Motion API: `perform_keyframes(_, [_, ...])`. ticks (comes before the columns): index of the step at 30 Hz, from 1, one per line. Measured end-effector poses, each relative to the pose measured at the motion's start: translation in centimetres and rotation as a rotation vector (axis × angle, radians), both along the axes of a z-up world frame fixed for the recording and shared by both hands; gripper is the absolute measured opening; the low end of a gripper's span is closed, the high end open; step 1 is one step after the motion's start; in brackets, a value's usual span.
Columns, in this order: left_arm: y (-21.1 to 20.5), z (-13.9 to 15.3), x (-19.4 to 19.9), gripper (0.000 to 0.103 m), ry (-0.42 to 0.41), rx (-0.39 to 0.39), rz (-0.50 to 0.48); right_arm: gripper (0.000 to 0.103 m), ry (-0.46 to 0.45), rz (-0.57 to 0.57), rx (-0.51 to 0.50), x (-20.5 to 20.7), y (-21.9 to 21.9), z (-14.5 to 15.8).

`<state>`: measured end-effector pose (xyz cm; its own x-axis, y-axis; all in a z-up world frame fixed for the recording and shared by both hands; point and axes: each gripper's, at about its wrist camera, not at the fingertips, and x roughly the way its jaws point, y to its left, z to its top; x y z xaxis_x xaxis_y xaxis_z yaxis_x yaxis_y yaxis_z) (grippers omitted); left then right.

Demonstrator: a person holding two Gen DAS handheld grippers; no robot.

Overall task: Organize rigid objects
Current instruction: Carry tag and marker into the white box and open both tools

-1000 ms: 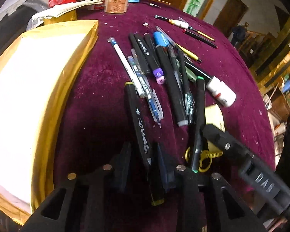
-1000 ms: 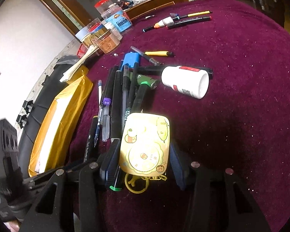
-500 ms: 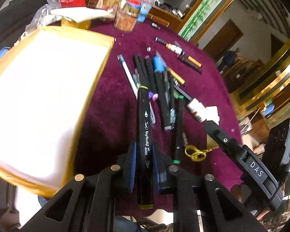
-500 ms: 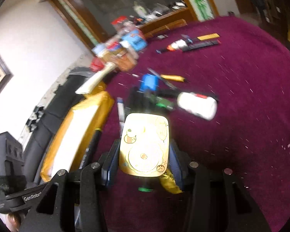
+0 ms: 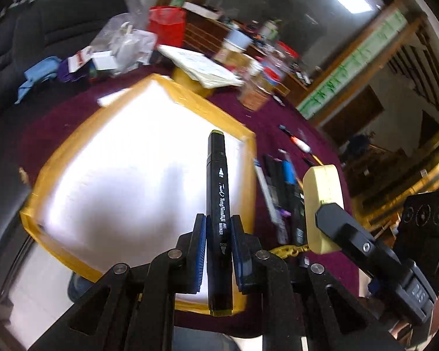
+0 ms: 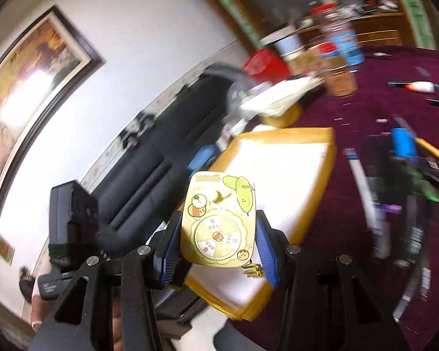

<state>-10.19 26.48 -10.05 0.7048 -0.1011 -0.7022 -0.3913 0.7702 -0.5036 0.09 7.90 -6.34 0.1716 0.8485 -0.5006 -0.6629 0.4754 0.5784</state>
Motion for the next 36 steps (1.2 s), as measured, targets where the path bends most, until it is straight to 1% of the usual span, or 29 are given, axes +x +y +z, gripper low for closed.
perform_keyframes(3, [2.0, -1.1, -0.6, 0.016, 0.02, -0.005, 0.039, 0.047, 0.007, 0.049, -0.035, 0.1, 3.2, -1.1])
perform_keyframes(8, [3.8, -3.3, 0.1, 0.016, 0.071, -0.016, 0.07, 0.047, 0.006, 0.106, -0.168, -0.3, 7.1, -5.5])
perform_keyframes(10, [3.9, -4.0, 0.2, 0.016, 0.089, -0.021, 0.061, 0.047, -0.031, 0.109, -0.235, -0.7, 7.7, -6.4])
perform_keyframes(12, [3.8, -4.5, 0.5, 0.016, 0.111, -0.003, 0.057, 0.047, -0.101, 0.109, -0.319, -1.4, 8.4, -6.8])
perform_keyframes(14, [3.6, -4.9, 0.8, 0.016, 0.136, 0.014, 0.052, 0.047, -0.187, 0.107, -0.435, -2.5, 9.1, -7.3])
perform_keyframes(16, [3.3, -5.2, 1.0, 0.016, 0.15, 0.019, 0.033, 0.047, -0.224, 0.119, -0.505, -3.1, 9.5, -7.9])
perform_keyframes(18, [3.1, -5.4, 1.2, 0.016, 0.164, 0.022, 0.024, 0.047, -0.283, 0.11, -0.562, -3.8, 9.8, -8.0])
perform_keyframes(20, [2.9, -5.7, 1.6, 0.016, 0.188, 0.04, 0.011, 0.047, -0.314, 0.111, -0.611, -4.1, 10.2, -8.3])
perform_keyframes(23, [2.8, -6.0, 1.9, 0.016, 0.209, 0.05, 0.007, 0.047, -0.344, 0.108, -0.654, -4.3, 10.6, -8.6])
perform_keyframes(25, [2.7, -6.0, 2.0, 0.016, 0.207, 0.061, 0.009, 0.049, -0.36, 0.109, -0.667, -4.3, 10.7, -8.7])
perform_keyframes(26, [2.7, -6.0, 2.0, 0.018, 0.21, 0.062, 0.009, 0.052, -0.366, 0.117, -0.674, -4.3, 10.8, -8.8])
perform_keyframes(27, [2.7, -6.1, 2.0, 0.024, 0.209, 0.06, 0.005, 0.053, -0.37, 0.121, -0.674, -4.5, 10.9, -8.8])
perform_keyframes(28, [2.7, -6.0, 2.1, 0.027, 0.204, 0.061, 0.001, 0.055, -0.366, 0.124, -0.673, -4.4, 11.0, -8.8])
perform_keyframes(30, [2.4, -5.6, 1.8, 0.047, 0.185, 0.072, -0.002, 0.057, -0.362, 0.127, -0.658, -4.8, 10.7, -8.6])
perform_keyframes(31, [2.2, -5.3, 1.6, 0.052, 0.168, 0.082, 0.003, 0.059, -0.36, 0.122, -0.636, -4.9, 10.4, -8.4])
perform_keyframes(33, [1.7, -4.4, 1.1, 0.065, 0.138, 0.109, 0.012, 0.061, -0.357, 0.119, -0.579, -5.4, 9.4, -7.8])
perform_keyframes(35, [1.1, -3.6, 0.7, 0.069, 0.112, 0.132, 0.021, 0.064, -0.346, 0.096, -0.493, -5.4, 7.5, -6.8])
perform_keyframes(36, [0.7, -3.2, 0.5, 0.07, 0.101, 0.141, 0.02, 0.064, -0.341, 0.083, -0.467, -5.4, 6.8, -6.5])
